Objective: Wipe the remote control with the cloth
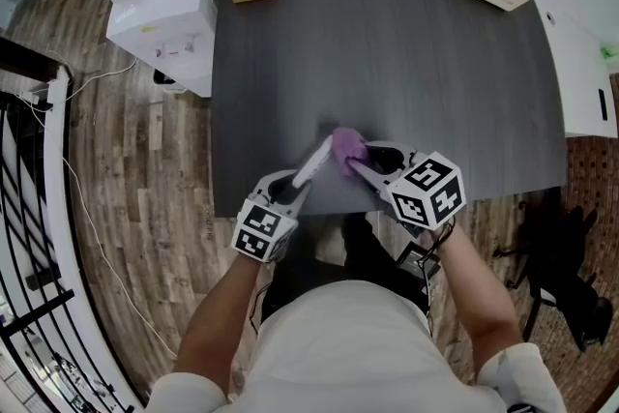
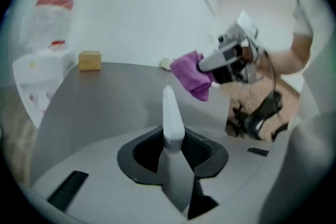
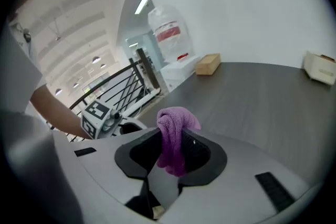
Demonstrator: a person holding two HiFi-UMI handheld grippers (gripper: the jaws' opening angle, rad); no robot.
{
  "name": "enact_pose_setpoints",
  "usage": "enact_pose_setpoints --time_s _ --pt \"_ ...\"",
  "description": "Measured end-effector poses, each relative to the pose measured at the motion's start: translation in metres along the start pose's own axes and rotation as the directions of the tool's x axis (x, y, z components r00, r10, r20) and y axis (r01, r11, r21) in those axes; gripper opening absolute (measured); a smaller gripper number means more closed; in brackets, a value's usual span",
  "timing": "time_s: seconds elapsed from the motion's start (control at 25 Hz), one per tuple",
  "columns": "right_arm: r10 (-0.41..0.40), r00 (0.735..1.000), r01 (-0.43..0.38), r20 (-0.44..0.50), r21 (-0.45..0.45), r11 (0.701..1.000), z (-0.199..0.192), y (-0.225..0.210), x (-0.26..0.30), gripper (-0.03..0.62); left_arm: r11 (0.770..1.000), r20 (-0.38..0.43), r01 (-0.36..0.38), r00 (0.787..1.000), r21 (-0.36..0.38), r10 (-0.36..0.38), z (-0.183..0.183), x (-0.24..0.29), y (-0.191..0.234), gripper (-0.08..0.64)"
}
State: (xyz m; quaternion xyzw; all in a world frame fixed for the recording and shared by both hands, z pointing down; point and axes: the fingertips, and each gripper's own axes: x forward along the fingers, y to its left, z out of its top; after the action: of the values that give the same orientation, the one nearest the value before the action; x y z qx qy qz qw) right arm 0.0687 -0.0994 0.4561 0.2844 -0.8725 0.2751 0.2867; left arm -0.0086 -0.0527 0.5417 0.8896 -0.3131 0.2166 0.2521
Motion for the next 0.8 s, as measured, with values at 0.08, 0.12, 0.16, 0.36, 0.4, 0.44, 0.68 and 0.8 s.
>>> enact_pose_setpoints --time_s 0.08,0.12,0.16,0.36,0.4,0.44,0.68,0.8 --pt "-0.045 0.998 0.043 0.048 0.030 0.999 0.010 -0.019 -0.011 0.109 0.957 0.137 0.174 0.980 -0.231 -0.145 0.010 -0.013 -0.006 0.098" --pt "-0.060 0.996 0.059 0.061 0.024 0.998 0.014 -0.025 -0.015 0.109 0.913 0.210 0.261 0.957 -0.313 -0.202 0.016 -0.022 -0.009 0.098" --pt "-0.068 0.995 0.068 0.071 0.001 0.998 0.020 -0.028 -0.018 0.109 0.872 0.270 0.333 0.931 -0.359 -0.245 0.023 -0.031 -0.012 0.098" --pt "-0.010 0.998 0.026 0.057 -0.289 0.957 0.045 -0.006 -0.015 0.109 0.784 0.344 0.521 0.844 -0.338 -0.412 0.043 -0.059 -0.031 0.098" --pt "0.008 0.999 0.006 0.037 -0.345 0.939 0.044 0.002 -0.012 0.109 0.785 0.333 0.529 0.839 -0.323 -0.429 0.045 -0.060 -0.034 0.098" --pt "0.016 1.000 -0.007 0.020 -0.387 0.922 0.042 0.008 -0.010 0.109 0.788 0.324 0.531 0.839 -0.312 -0.437 0.047 -0.060 -0.035 0.098" --pt "-0.016 1.000 0.018 0.009 -0.391 0.920 0.032 0.003 -0.011 0.109 0.786 0.354 0.518 0.844 -0.338 -0.403 0.055 -0.059 -0.026 0.098" --pt "-0.060 0.998 0.047 -0.018 -0.416 0.908 0.019 0.000 -0.011 0.109 0.778 0.359 0.513 0.847 -0.363 -0.392 0.052 -0.056 -0.026 0.098"
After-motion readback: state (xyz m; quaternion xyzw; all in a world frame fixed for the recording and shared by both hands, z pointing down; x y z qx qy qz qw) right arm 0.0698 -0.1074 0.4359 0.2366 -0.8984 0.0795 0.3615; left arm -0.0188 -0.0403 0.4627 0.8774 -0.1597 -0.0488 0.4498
